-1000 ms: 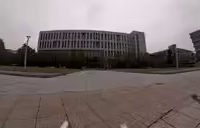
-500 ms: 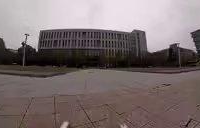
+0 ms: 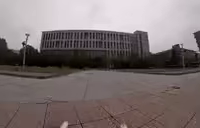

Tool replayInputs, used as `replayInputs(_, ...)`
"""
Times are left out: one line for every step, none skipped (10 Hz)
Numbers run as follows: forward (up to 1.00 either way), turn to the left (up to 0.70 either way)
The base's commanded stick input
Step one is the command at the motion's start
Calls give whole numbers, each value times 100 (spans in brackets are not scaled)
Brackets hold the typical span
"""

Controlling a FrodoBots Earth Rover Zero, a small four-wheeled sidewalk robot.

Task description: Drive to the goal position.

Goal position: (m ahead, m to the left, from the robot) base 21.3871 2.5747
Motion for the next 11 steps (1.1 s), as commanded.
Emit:
replayInputs(70,0)
replayInputs(70,0)
replayInputs(70,0)
replayInputs(70,0)
replayInputs(70,0)
replayInputs(70,0)
replayInputs(70,0)
replayInputs(70,0)
replayInputs(70,0)
replayInputs(70,0)
replayInputs(70,0)
